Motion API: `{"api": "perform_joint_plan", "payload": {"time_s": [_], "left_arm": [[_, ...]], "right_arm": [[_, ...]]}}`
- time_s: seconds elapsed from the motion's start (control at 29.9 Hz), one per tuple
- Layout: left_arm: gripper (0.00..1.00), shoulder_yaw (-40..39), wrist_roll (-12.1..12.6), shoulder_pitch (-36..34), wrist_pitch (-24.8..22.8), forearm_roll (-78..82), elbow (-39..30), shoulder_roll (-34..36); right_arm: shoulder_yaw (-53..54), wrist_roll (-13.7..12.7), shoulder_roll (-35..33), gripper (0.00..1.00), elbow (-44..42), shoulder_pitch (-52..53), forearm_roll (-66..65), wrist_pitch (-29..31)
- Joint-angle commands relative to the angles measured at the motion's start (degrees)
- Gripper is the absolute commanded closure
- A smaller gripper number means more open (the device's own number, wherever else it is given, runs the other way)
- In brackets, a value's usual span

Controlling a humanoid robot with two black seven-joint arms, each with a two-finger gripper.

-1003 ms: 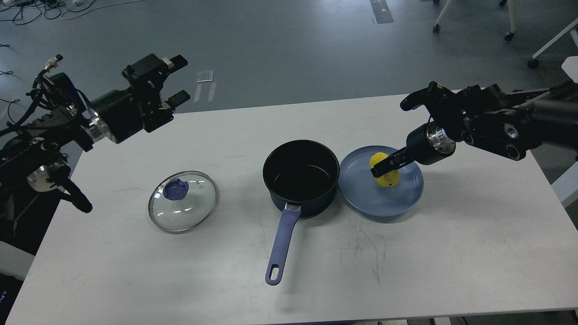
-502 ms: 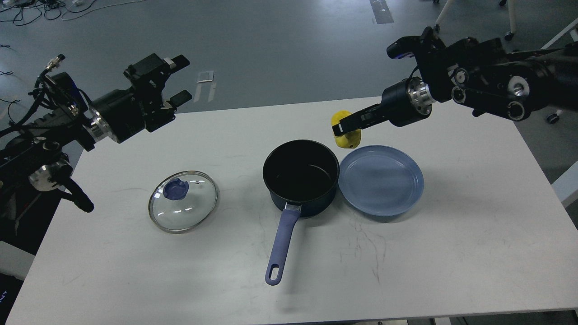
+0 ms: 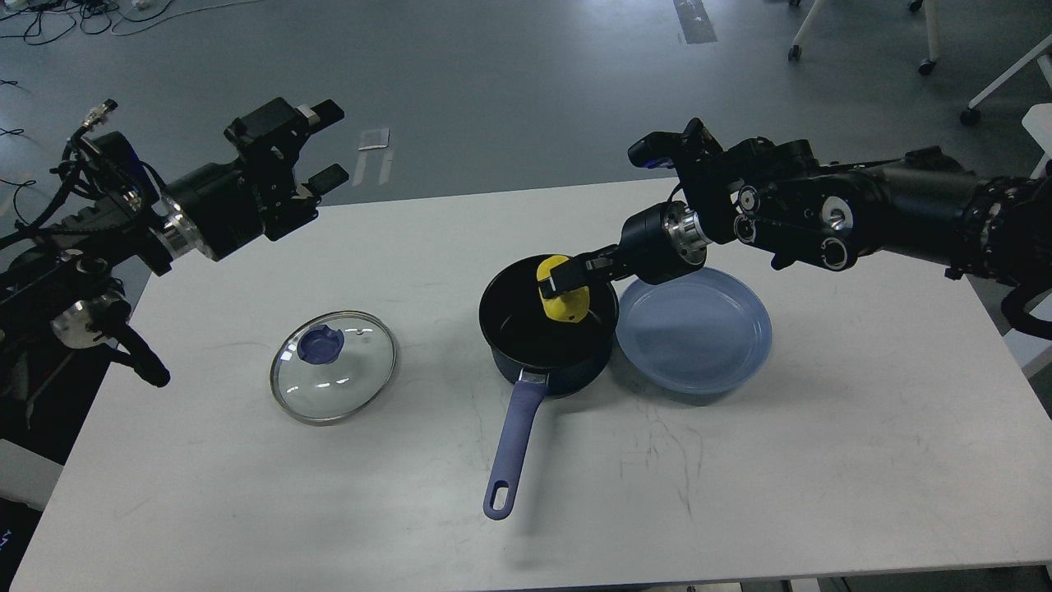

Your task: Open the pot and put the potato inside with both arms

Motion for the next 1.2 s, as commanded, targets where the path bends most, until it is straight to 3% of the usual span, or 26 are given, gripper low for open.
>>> {"api": "perform_joint_plan", "payload": {"time_s": [0.0,0.2,0.33,0.64,0.8,1.17], "left_arm": [[0.02,0.0,0.0,0.0,0.0,0.0,0.0,0.0],[0.02,0.0,0.0,0.0,0.0,0.0,0.0,0.1],[0.02,0.0,0.0,0.0,0.0,0.0,0.0,0.1],[0.02,0.0,0.0,0.1,0.0,-0.3,0.1,-0.1],[0.02,-0.3,0.0,0.4,0.1,-1.6,0.4,-2.9],[0.02,-7.1,0.0,5.7,0.8,-12.2,3.2,-11.9]], "right_arm": [[0.2,0.0,-0.1,0.24,0.0,0.0,0.0,0.0],[1.5,0.0,-1.4,0.05,0.2,0.4,1.2,0.0],[4.7,0.0,-5.8,0.02,1.0,2.0,2.3,0.0],[19.2,0.0,-16.7,0.00,2.0,0.9,14.4,0.0],[26.4,0.0,-22.1,0.00,1.9,-6.0,24.9,0.0],[46.4,0.0,-21.6,0.00,0.9,-25.4,37.2,0.0]]}}
